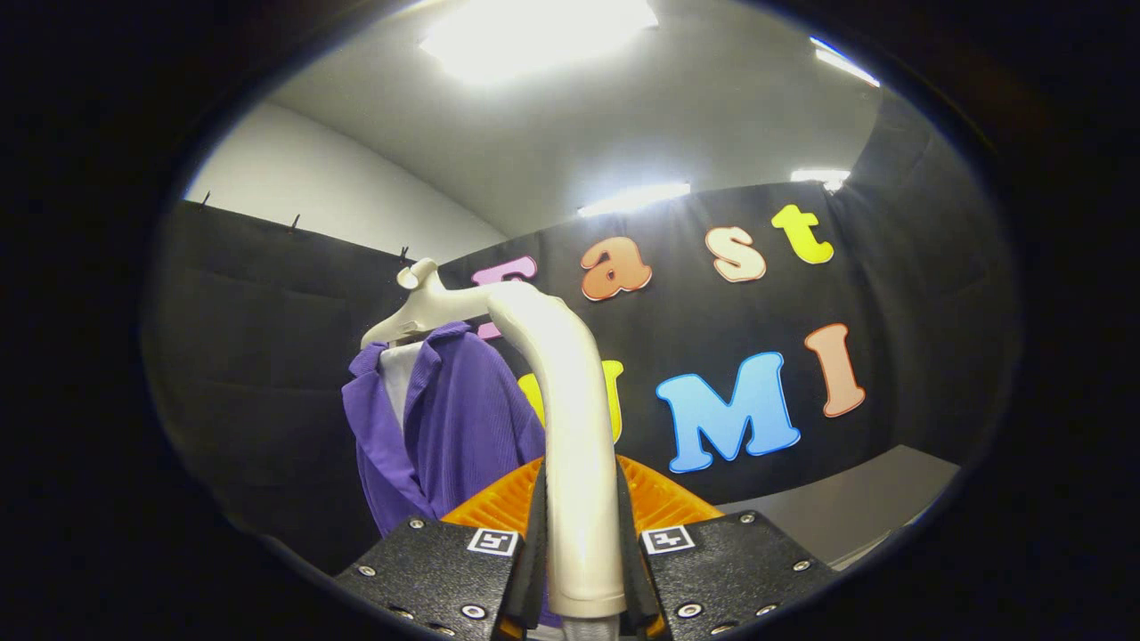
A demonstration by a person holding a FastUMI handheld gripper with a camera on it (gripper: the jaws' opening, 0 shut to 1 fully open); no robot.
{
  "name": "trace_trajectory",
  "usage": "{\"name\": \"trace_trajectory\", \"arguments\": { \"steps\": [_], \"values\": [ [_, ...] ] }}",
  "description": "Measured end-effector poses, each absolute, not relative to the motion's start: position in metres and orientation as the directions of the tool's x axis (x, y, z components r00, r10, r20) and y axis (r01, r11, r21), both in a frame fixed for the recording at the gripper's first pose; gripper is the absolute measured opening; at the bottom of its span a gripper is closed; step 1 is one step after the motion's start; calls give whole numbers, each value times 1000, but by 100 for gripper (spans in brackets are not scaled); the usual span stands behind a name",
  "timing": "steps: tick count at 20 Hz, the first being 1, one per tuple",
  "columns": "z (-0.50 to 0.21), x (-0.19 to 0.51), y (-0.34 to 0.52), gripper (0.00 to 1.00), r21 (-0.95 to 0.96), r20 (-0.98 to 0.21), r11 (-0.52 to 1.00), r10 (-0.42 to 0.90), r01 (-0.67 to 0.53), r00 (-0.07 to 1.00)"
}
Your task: Iron the clothes twice with a garment steamer, once on the left side and once on the right side.
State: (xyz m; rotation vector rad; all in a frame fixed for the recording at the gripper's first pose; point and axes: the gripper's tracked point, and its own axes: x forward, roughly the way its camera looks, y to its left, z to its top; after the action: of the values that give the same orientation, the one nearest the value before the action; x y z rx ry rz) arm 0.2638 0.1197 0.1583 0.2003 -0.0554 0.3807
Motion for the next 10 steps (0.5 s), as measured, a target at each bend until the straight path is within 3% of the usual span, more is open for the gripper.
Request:
{"name": "trace_trajectory", "arguments": {
  "steps": [10],
  "values": [
    [172, 249, 192, 36, 3, 199, 926, 369, -377, 908]
  ]
}}
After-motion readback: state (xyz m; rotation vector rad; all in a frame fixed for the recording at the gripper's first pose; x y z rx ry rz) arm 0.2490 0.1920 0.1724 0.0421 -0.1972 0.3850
